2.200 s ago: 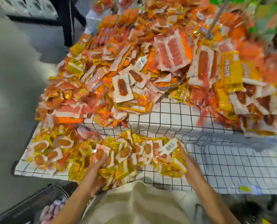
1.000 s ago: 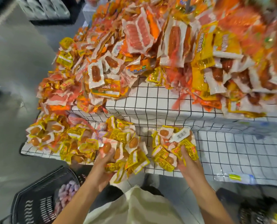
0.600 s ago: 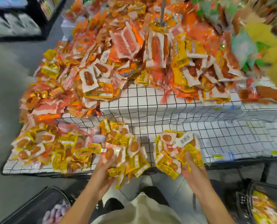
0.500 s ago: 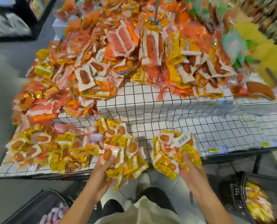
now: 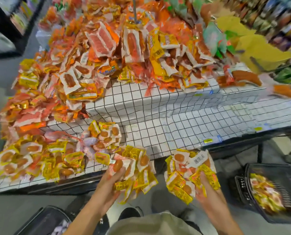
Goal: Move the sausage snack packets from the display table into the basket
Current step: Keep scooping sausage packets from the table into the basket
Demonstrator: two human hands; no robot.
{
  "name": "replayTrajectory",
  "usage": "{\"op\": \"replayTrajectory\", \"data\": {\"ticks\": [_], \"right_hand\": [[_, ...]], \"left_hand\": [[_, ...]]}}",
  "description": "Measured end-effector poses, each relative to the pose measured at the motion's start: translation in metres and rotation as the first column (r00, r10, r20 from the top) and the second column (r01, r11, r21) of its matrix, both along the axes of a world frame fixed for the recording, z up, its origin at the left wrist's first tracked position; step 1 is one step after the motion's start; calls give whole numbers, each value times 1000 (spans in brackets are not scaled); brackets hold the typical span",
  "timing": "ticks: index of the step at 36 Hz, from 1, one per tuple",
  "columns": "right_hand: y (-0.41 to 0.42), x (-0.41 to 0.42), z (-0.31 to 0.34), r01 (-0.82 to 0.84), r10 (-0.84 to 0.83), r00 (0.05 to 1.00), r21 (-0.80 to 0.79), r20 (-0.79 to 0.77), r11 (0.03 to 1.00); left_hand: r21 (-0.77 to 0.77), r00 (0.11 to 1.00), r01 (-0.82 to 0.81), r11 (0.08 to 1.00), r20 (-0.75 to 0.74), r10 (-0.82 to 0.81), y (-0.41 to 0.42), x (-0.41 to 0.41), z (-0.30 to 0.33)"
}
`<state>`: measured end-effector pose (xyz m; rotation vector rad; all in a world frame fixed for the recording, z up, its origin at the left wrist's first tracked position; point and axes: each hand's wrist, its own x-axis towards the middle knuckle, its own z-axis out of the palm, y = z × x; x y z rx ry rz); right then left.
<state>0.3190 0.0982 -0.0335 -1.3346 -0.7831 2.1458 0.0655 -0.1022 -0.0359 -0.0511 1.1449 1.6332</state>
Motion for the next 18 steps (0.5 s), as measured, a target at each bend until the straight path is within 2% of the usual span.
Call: {"op": "replayTrajectory", "data": {"ticks": [4, 8, 15, 18], "right_hand": [[24, 31, -4, 27, -27, 999, -8, -29, 1000], [61, 81, -2, 86, -86, 995, 0, -42, 996], [137, 199, -13, 153, -147, 982, -39, 121, 988], [163, 246, -21, 262, -254, 960, -55, 119, 964]], "left_hand": [[-20, 999, 9, 1000, -40, -10, 29, 27, 4], [-42, 986, 107, 993, -125, -112, 81, 71, 9], [0, 966, 239, 971, -99, -238, 195, 179, 21], [-9, 956, 275, 961, -102, -274, 238, 220, 14]]}}
